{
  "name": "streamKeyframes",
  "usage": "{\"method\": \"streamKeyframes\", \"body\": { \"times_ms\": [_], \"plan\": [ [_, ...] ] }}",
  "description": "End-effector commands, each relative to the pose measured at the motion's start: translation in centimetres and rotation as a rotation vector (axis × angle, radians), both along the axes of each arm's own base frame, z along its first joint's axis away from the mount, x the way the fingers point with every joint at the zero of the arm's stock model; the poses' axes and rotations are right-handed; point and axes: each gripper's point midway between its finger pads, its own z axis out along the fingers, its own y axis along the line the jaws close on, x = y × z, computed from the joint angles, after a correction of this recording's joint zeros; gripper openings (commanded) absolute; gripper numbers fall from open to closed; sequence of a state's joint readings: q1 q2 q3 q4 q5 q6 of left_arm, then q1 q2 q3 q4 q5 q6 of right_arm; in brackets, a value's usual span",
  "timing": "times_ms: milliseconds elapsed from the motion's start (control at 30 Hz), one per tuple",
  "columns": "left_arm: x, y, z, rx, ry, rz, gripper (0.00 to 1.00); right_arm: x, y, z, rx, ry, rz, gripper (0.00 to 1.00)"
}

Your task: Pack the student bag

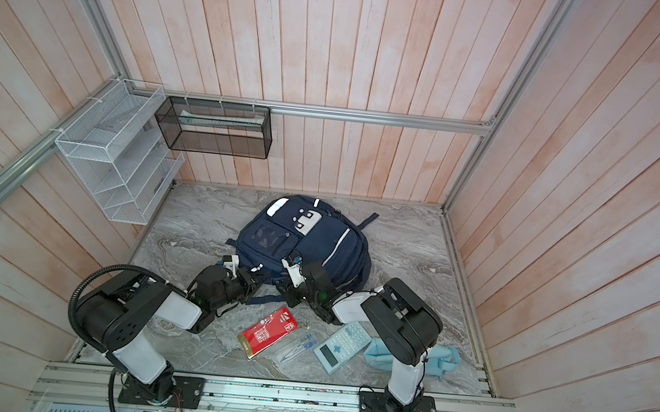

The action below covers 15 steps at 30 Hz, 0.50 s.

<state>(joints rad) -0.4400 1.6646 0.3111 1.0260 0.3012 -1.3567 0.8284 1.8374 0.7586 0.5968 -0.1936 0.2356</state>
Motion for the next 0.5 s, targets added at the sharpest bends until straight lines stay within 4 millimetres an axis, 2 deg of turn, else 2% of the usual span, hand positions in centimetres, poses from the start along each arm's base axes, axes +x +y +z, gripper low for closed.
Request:
{"method": "streamKeyframes", "body": {
  "times_ms": [0, 100, 300, 467],
  "plan": [
    [-0.1, -0.8, 2.7, -0.052, -0.077, 0.009, 0.00, 1.8, -4.2, -2.5, -0.171, -0.038, -0.238, 0.43],
    [-0.2, -2.2, 3.4, -0.062, -0.088, -0.008, 0.00, -0.3, -4.9, -2.5, -0.150, -0.044, -0.321, 0.50],
    [0.8, -2.7, 4.3, -0.083, -0.109, 0.002, 0.00, -4.4, -5.1, -2.2, -0.069, -0.022, -0.332, 0.51],
    [1.4, -3.1, 5.7, -0.095, -0.142, 0.003, 0.00, -5.6, -5.3, -0.9, 0.002, -0.007, -0.321, 0.51]
  ]
}}
